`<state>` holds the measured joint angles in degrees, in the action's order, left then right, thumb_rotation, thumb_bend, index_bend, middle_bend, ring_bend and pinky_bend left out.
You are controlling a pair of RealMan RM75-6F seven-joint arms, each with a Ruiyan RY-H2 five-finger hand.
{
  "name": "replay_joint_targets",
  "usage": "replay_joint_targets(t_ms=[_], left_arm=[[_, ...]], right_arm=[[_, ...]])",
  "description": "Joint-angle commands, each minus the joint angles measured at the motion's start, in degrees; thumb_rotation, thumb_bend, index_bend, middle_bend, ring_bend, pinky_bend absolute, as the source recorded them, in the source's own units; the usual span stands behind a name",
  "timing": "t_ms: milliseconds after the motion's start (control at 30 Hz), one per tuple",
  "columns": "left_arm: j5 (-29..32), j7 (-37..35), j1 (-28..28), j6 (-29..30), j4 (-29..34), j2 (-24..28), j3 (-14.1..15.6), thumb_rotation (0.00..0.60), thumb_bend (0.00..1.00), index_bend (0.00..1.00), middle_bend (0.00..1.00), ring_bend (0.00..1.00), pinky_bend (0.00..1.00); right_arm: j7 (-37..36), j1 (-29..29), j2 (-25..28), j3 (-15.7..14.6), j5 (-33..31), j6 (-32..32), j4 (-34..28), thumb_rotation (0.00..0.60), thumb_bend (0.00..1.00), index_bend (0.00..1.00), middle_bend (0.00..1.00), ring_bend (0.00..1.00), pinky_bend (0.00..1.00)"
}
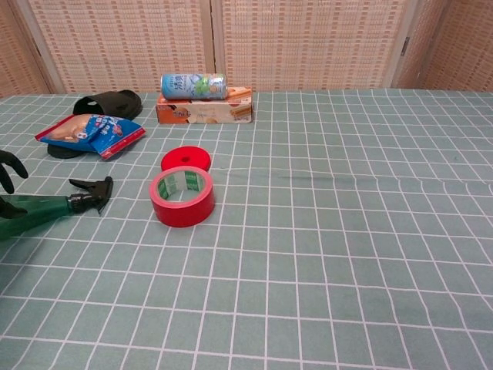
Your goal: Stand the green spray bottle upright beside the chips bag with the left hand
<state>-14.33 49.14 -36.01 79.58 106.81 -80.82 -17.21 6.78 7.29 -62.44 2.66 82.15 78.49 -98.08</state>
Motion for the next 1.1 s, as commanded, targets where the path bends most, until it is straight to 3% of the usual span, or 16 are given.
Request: replay_joint_targets(t_ms=[33, 733, 1100], left_arm=[[2.26, -0.46, -0.57, -1.24, -0.44, 0.13, -0.84, 0.6, 0.22, 0.23, 0.25, 0.16, 0.25], [6.19, -0.61, -2.98, -1.88, -2.22, -0.78, -0.38, 0.6, 0.22, 0.27, 0.24, 0.16, 0.22], [12.04, -2.33, -3.3, -6.97, -5.21, -0.29, -1.64, 0.6, 0.19, 0.33, 0.24, 0.15, 0.22]], right_arm=[[-0.16, -0.01, 0.05, 0.0, 0.01, -0.01, -0.02, 0.6, 0.11, 0.55, 0.4, 0.32, 0.39], [-0.07, -0.13, -0.01, 0.06, -0.08, 0.1, 0.03, 0.6, 0.11, 0.56, 0.4, 0.32, 0.39], [-0.5, -0.18, 0.03, 0.03, 0.17, 0.18, 0.15, 0.6, 0.11, 0.56, 0.4, 0.32, 0.39]])
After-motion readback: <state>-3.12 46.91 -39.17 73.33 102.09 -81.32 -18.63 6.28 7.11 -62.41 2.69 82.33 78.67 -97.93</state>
